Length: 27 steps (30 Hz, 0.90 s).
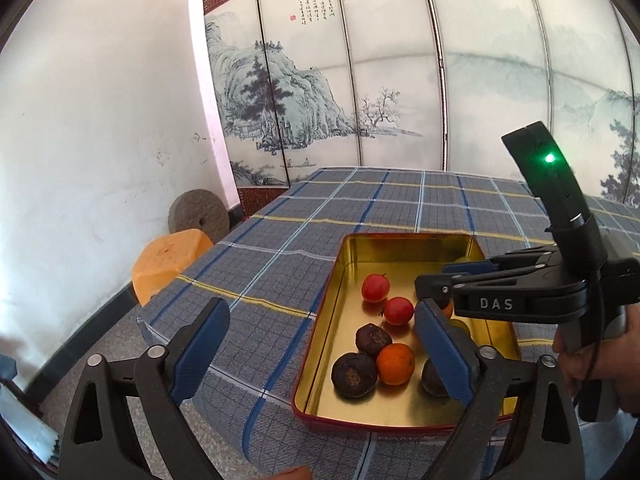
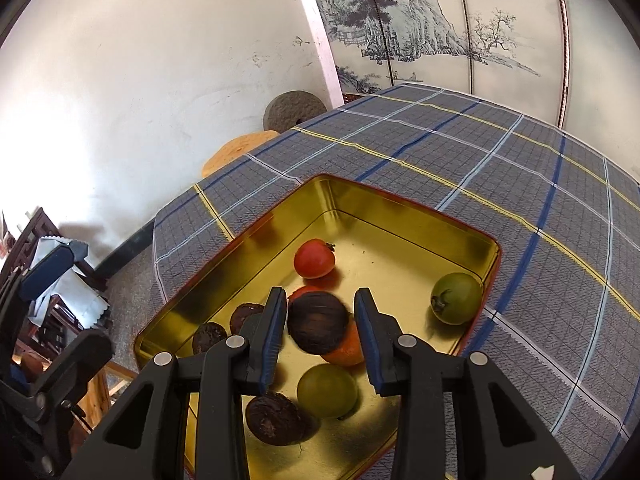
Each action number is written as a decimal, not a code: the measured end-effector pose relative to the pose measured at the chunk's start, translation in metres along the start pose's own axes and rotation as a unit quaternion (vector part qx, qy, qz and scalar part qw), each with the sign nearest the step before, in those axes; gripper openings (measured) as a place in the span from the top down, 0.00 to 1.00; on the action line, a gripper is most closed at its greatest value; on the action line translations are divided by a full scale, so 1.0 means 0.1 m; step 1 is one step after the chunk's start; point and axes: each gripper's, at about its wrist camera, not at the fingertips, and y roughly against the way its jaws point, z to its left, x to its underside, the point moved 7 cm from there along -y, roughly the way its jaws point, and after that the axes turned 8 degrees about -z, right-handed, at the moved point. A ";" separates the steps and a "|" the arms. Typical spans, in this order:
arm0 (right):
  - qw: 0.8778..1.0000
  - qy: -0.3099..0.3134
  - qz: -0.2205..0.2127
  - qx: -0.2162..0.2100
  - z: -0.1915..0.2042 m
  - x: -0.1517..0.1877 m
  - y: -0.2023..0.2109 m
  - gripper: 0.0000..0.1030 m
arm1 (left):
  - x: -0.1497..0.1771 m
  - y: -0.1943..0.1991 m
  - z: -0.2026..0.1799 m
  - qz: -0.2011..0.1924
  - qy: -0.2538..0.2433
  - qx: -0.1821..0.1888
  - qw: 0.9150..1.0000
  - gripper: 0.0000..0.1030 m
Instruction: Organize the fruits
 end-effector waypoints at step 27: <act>0.967 0.106 -0.209 0.102 0.45 -0.13 1.67 0.21 | -0.44 0.64 -0.01 -0.064 0.008 0.004 0.998 0.00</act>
